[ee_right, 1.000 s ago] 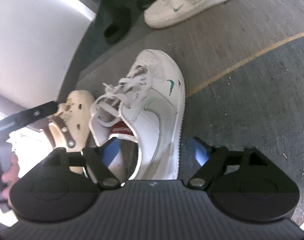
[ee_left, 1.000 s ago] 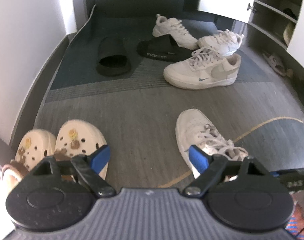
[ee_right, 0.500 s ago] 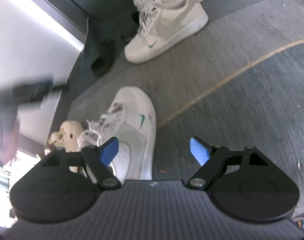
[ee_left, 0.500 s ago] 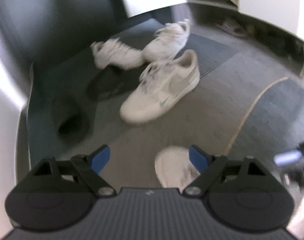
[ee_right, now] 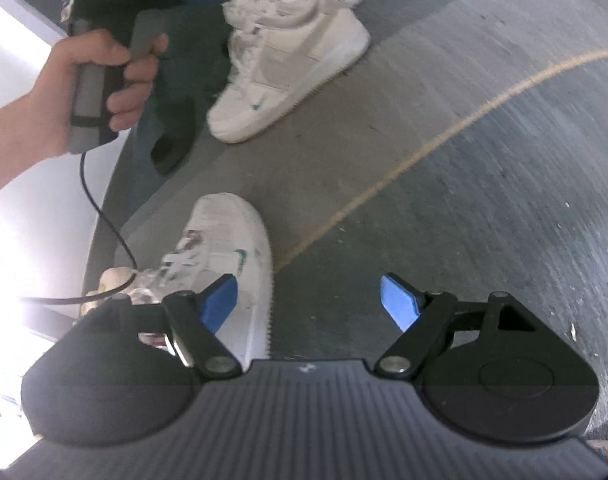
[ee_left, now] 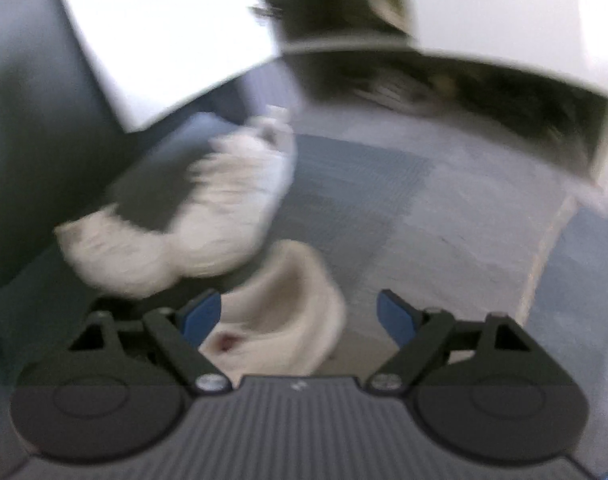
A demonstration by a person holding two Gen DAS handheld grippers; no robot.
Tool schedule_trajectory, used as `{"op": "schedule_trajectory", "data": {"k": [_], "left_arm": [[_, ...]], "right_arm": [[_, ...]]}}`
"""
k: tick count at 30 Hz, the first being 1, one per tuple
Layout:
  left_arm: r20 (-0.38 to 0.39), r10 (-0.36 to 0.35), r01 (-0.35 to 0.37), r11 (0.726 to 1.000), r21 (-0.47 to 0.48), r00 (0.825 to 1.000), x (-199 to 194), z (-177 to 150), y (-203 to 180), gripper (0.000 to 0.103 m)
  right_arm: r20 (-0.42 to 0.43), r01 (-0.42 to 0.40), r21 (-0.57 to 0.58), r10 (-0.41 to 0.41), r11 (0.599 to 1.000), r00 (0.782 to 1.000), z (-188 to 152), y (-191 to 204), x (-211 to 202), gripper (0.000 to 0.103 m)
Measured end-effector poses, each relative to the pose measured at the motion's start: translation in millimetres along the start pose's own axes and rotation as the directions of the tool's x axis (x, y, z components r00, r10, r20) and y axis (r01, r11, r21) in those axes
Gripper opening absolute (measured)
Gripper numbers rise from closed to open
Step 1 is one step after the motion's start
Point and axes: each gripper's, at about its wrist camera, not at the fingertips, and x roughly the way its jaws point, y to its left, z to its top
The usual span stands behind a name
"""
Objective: Organize scattered shoes
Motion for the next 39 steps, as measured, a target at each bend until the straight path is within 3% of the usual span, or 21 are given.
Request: {"op": "schedule_trajectory", "data": {"k": [2,5,9,14,16,18,20,29,34,39], "left_arm": [[-0.008,0.013,-0.013,0.999,0.033,1.0,20.3,0.8,-13.3,0.086],[-0.021,0.037,-0.038,0.999,-0.023,0.999,48.5,7.8,-18.2,0.086],[-0.102,0.07,-0.079,0.994,-0.077,0.992,87.1,14.1,-18.3,0.07],[-0.145,0.052,-0.075,0.984,-0.162,0.988,114.8,13.6,-6.6,0.064],[-0.147,0.044,-0.072,0.979,-0.192,0.988,119.8,12.6,2.3,0.053],[-0.147,0.058,-0.085,0.98,-0.181,0.987,122.2,9.9,7.1,0.035],[-0.137,0.05,-0.075,0.981,-0.179,0.989,123.6,7.9,12.9,0.028],[-0.105,-0.082,0.056,0.973,-0.226,0.991,91.0,6.1,17.9,0.025],[-0.069,-0.166,0.153,0.975,-0.163,0.984,50.1,-4.4,-6.9,0.025],[-0.044,-0.26,0.255,0.962,-0.093,0.965,10.3,-10.3,-36.3,0.026]], "right_arm": [[-0.012,0.013,0.011,-0.013,1.0,1.0,-0.3,-5.6,1.8,0.081],[-0.047,0.027,0.029,-0.026,0.999,0.999,-0.6,-14.5,8.4,0.081],[-0.071,0.035,0.059,-0.031,0.998,0.997,3.4,-23.0,19.2,0.081],[-0.085,0.046,0.074,-0.04,0.996,0.996,9.3,-28.8,27.2,0.081],[-0.097,0.047,0.076,-0.04,0.996,0.995,9.6,-31.2,28.8,0.081],[-0.103,0.05,0.081,-0.041,0.995,0.994,10.2,-34.5,29.0,0.081],[-0.096,0.055,0.087,-0.047,0.995,0.994,11.6,-37.1,27.3,0.081],[-0.041,0.076,0.106,-0.072,0.992,0.997,17.4,-41.8,12.6,0.081],[0.016,0.105,0.12,-0.108,0.987,0.994,24.1,-50.4,-4.7,0.081],[0.079,0.142,0.162,-0.156,0.977,0.984,24.8,-64.7,-25.5,0.081]]}}
